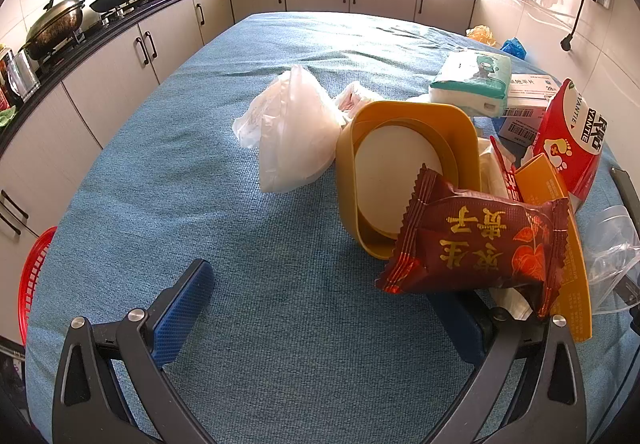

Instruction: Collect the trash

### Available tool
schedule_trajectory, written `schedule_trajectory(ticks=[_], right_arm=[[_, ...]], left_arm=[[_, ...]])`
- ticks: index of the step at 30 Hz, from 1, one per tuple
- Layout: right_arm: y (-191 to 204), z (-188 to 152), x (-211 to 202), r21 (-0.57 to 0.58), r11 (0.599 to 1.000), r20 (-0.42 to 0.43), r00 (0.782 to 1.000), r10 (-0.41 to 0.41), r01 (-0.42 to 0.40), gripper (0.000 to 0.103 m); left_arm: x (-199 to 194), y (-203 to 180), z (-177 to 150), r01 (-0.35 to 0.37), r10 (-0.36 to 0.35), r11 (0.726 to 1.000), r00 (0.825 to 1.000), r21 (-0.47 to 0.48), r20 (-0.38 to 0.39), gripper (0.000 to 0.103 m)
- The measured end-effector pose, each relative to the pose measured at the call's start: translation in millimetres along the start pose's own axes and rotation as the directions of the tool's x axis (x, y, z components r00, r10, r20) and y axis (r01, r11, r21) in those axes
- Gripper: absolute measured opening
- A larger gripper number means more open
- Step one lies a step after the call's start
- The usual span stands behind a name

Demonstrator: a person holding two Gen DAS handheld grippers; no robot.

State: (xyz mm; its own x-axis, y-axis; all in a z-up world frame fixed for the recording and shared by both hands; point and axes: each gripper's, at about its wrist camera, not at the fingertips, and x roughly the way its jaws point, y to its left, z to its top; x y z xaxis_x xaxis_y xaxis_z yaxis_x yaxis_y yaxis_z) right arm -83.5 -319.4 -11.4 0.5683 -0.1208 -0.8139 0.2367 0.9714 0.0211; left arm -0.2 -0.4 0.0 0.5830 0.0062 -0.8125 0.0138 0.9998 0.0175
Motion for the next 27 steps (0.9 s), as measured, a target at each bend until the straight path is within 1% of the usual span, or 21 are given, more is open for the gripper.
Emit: schedule_trajectory(ticks=[8,10,14,16,17,19,22,24,27], right_arm=[[-1.1,-0.5,0.3,0.000,1.000,0.000,1.000,0.001,-0.001,0.103],[-1.6,-1.0,-0.4,-0.002,1.000,-0.008,1.000,0.006,-0.006,0.103],[-0.6,-2.4,-3.7,0.006,1.000,-0.054,0.999,0.003,-0.003,0.103],[-0.6,-9.1,-11.0,0.007,1.000,-0.056,0.998,0.001,-0.001,0.103],[-0.7,-11.9,-13.8,0.007,1.000,-0.055,0.998,0.000,0.000,0.103],[-0.7,-16.6,-17.4,0.008,1.000,-0.057,0.998,-0.001,0.001,0.103],[0.7,-19.4,-18.9,0.003,1.000,-0.057,0.998,-0.004,0.004,0.103],[-0.6,-24.8,-25.6,0.007,1.000,-0.059,0.998,-0.009,0.009,0.103],[-3.3,-31.1,-37.0,0.039,0.999,-0.051,0.999,0.013,-0.011,0.103]], left_arm=[[-0.2,0.1,-0.2,0.001,-0.001,1.000,1.000,0.002,-0.002,0.103],[-2.3,0.1,-2.3,0.019,-0.019,0.999,1.000,0.028,-0.016,0.103],[-6.5,-1.3,-6.7,0.031,-0.030,0.999,0.999,0.044,-0.018,0.103],[-10.5,0.3,-11.5,0.037,-0.036,0.998,0.999,0.051,-0.021,0.103],[-11.0,-4.7,-13.0,0.042,-0.041,0.997,0.999,0.058,-0.027,0.103],[-12.1,-2.0,-13.1,0.058,-0.055,0.996,0.997,0.070,-0.046,0.103],[-25.6,4.3,-19.9,0.093,-0.090,0.995,0.994,0.045,-0.054,0.103],[-38.0,11.3,-24.0,0.106,-0.105,0.994,0.994,0.033,-0.038,0.103],[-64.5,19.7,-30.8,0.064,-0.065,0.997,0.997,0.039,0.031,0.103]])
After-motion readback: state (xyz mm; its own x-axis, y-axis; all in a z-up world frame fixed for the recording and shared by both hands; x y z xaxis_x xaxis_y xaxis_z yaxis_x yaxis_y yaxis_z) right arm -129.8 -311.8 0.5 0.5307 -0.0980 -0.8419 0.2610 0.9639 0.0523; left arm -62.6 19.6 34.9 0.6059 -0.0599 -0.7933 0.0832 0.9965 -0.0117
